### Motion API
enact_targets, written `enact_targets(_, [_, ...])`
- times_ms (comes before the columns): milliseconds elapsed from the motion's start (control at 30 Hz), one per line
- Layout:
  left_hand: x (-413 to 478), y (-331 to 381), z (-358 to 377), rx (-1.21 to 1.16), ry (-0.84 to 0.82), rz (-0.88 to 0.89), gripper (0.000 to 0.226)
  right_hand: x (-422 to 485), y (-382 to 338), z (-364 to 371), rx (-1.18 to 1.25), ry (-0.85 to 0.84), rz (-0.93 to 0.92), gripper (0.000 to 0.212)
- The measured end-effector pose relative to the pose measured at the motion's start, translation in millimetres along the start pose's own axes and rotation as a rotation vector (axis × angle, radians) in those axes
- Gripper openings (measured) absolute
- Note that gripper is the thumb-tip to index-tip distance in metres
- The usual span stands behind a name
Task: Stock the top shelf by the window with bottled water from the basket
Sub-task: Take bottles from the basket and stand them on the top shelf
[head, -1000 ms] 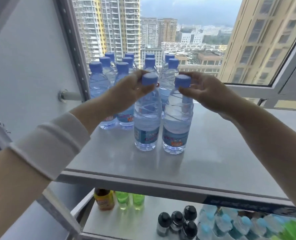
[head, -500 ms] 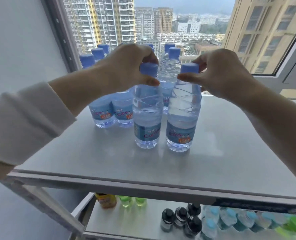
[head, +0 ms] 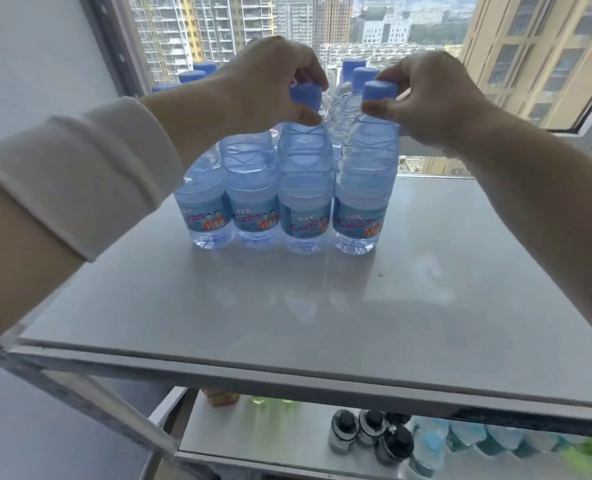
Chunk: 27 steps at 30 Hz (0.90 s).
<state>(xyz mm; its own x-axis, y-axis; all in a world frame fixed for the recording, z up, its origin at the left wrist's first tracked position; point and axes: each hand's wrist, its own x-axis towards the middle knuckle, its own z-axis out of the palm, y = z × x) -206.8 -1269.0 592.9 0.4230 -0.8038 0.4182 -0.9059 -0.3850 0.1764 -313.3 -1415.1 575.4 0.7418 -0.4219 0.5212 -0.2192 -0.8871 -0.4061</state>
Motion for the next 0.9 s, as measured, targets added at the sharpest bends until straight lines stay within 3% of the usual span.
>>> enact_targets(267, [11, -6, 3, 0.001, -0.013, -0.001, 0.047, 13, 2, 8, 0.099, -0.035, 0.021, 0.044])
enact_targets(667, [10, -3, 8, 0.068, -0.070, 0.009, 0.050, 9, 7, 16, 0.018, -0.033, 0.022, 0.054])
enact_targets(900, [-13, 2, 23, 0.236, 0.149, 0.083, 0.068, -13, 6, 17, 0.014, -0.003, 0.089, 0.068])
